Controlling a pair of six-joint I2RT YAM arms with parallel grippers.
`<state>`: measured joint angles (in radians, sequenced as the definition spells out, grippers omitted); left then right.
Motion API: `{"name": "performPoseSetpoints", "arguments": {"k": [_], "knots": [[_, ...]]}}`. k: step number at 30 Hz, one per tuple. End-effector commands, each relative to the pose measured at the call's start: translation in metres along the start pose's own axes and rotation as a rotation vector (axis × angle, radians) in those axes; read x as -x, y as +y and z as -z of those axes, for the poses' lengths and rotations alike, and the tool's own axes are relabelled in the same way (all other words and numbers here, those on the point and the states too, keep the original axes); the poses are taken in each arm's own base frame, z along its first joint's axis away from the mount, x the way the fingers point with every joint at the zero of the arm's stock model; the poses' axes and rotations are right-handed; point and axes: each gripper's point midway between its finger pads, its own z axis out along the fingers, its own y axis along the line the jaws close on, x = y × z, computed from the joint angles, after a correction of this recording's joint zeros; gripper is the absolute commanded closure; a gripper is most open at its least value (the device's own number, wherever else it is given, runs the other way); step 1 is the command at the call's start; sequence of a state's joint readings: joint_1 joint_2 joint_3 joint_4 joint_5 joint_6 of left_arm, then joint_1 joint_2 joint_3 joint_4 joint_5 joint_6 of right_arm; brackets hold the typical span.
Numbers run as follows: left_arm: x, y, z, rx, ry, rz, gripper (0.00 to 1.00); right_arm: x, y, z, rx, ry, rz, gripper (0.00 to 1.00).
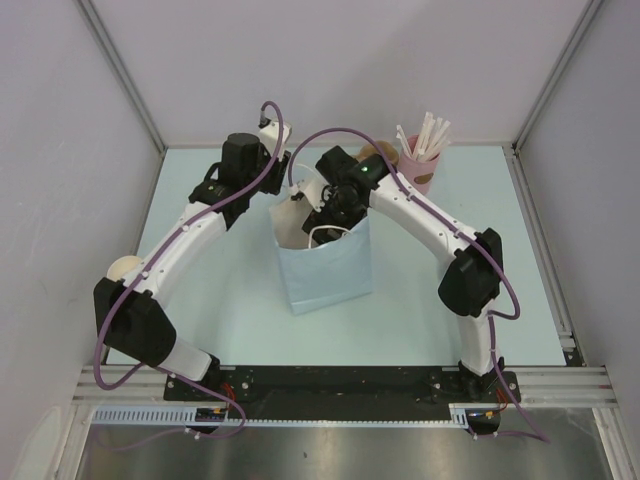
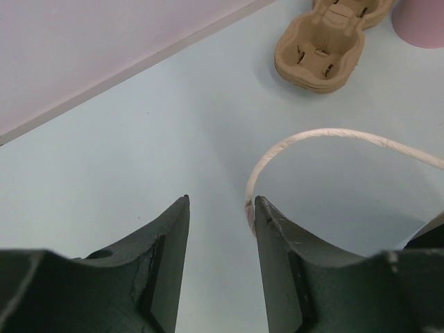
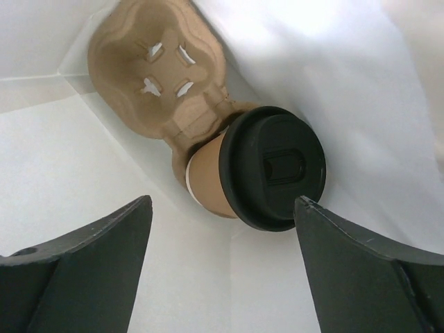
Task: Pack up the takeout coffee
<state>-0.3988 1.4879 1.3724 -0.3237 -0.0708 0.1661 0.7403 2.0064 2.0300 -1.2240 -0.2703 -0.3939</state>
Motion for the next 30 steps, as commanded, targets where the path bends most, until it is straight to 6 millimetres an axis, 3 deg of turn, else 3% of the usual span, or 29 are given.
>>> {"name": "performPoseSetpoints", "arguments": {"k": [1, 30], "knots": [[0.017, -0.001, 0.013, -0.012, -0.059, 0.003, 0.52, 0.012, 0.007, 0.031, -0.018, -0.068, 0.03, 0.11], [0.019, -0.004, 0.019, -0.032, -0.075, -0.002, 0.51, 0.02, 0.012, 0.046, -0.039, -0.115, 0.06, 0.0]]}}
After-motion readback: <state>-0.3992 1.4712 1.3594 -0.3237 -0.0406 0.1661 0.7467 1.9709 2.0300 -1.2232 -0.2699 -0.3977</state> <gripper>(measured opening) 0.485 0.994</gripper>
